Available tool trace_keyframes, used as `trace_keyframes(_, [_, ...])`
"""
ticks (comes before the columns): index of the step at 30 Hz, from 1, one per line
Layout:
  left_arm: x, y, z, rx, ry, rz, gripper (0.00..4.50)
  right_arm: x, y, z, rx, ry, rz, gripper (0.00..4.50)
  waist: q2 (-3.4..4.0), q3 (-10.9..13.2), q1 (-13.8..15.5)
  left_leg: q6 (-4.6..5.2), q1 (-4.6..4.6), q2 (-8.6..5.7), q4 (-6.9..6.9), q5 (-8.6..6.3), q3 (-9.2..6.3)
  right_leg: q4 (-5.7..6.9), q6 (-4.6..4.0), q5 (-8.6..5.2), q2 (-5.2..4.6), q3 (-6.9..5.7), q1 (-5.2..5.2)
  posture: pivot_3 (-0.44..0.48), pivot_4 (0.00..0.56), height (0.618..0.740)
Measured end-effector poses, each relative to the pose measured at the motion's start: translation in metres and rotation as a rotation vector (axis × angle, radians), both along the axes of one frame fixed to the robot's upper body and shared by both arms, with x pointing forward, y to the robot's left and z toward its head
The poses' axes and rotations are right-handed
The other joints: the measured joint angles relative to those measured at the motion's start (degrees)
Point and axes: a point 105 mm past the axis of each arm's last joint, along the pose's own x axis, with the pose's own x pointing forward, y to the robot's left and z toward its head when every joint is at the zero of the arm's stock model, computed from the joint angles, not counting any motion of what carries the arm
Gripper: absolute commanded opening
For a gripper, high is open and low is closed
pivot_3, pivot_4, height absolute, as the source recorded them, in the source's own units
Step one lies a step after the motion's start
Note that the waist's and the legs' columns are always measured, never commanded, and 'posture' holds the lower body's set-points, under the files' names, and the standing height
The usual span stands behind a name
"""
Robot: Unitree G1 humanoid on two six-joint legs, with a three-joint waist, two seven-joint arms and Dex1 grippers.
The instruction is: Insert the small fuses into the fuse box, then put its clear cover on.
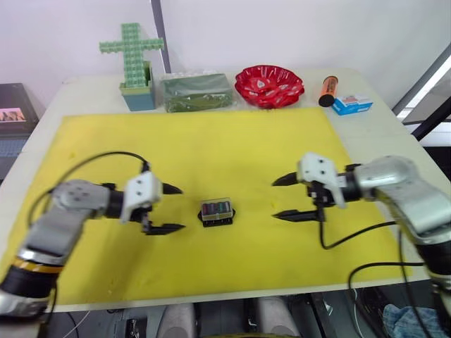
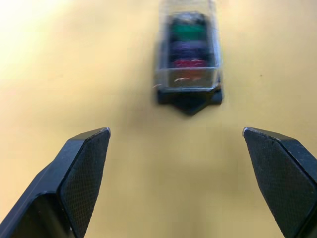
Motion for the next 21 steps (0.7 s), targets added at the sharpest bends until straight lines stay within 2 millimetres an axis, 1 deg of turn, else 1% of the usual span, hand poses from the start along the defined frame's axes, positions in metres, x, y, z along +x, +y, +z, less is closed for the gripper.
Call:
trace_keyframes(1, [-0.004, 0.007, 0.009, -0.007, 0.005, 0.024, 4.50, -0.002, -0.007, 0.004, -0.015, -0.002, -0.004, 4.45, 0.00, 0.0, 0.0, 0.00, 0.01, -0.01, -0.01, 0.00, 0.02, -0.02, 0.01, 0.00, -0.03, 0.00, 0.00, 0.000, 0.150, 0.740])
trace_keyframes(3, [-0.013, 0.015, 0.017, -0.010, 0.020, 0.055, 4.50, -0.006, -0.017, 0.007, -0.039, -0.005, -0.010, 4.45, 0.02, 0.0, -0.1, -0.01, 0.03, -0.03, 0.00, 0.00, 0.03, -0.03, 0.01, 0.00, -0.08, 0.00, 0.01, 0.000, 0.150, 0.740])
trace_keyframes(6, [-0.029, 0.029, 0.015, 0.004, 0.074, 0.109, 4.50, -0.009, -0.030, 0.011, -0.068, -0.004, -0.030, 4.45, 0.01, 0.1, -0.2, -0.01, 0.04, -0.03, 0.00, 0.00, 0.07, -0.03, 0.01, 0.00, -0.10, 0.00, -0.01, 0.000, 0.150, 0.740])
trace_keyframes(12, [-0.044, 0.051, 0.024, 0.010, 0.092, 0.212, 4.50, -0.008, -0.054, 0.031, -0.076, -0.036, -0.095, 4.45, 0.09, 0.2, 0.1, -0.02, 0.08, -0.06, 0.01, -0.01, 0.07, -0.12, 0.00, -0.01, -0.15, -0.07, -0.14, 0.000, 0.150, 0.740])
trace_keyframes(16, [-0.046, 0.052, 0.025, 0.014, 0.084, 0.223, 4.50, -0.008, -0.056, 0.032, -0.075, -0.040, -0.093, 4.45, 0.14, 0.2, 0.0, -0.03, 0.10, -0.09, 0.01, -0.01, 0.07, -0.15, -0.02, 0.00, -0.24, -0.06, -0.10, 0.000, 0.150, 0.740])
trace_keyframes(21, [-0.045, 0.051, 0.024, 0.016, 0.077, 0.233, 4.50, -0.005, -0.052, 0.037, -0.072, -0.060, -0.086, 4.45, 0.15, 0.3, -0.1, -0.03, 0.05, -0.11, 0.00, -0.01, 0.10, -0.13, -0.02, 0.01, -0.23, -0.04, 0.04, 0.000, 0.150, 0.740])
